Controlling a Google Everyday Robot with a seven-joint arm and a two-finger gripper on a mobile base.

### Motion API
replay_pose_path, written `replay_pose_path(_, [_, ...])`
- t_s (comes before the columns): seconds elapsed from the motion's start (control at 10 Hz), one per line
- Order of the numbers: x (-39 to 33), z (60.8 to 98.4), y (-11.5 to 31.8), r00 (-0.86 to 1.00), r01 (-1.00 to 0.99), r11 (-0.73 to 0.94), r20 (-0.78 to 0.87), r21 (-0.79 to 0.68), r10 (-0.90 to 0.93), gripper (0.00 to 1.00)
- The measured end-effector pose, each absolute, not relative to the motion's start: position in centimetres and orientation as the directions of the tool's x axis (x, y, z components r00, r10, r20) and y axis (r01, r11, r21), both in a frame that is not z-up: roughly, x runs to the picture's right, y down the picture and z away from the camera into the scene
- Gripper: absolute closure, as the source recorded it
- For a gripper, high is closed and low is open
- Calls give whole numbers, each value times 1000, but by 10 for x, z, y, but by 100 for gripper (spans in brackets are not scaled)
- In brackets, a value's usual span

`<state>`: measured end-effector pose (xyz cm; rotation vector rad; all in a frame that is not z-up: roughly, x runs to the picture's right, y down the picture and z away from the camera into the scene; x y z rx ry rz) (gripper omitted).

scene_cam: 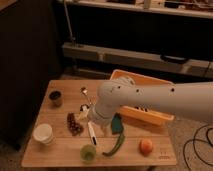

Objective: Stack cups into tray

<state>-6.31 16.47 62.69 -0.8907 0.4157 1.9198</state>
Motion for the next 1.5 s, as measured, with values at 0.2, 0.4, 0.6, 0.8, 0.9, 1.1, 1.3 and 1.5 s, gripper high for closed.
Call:
replay_pose_path(0.2, [-53, 632, 185, -291, -835, -540, -747, -108, 598, 20])
replay_pose_path(0.4, [-27, 644, 227, -300, -784, -604, -764, -145, 572, 20])
replay_pose_path(0.6, [-19, 651, 259, -297, -763, -627, -778, -154, 553, 20])
replay_pose_path(0.8, [-26, 658, 276, -286, -768, -623, -789, -151, 544, 20])
replay_pose_path(0.9, [-33, 661, 279, -276, -775, -614, -791, -153, 545, 20])
replay_pose_path(1.1, [-39, 662, 278, -270, -782, -604, -791, -153, 550, 20])
replay_pose_path(1.3, [-44, 661, 277, -273, -793, -593, -786, -142, 554, 20])
replay_pose_path(1.5, [-50, 663, 267, -284, -805, -580, -777, -125, 562, 20])
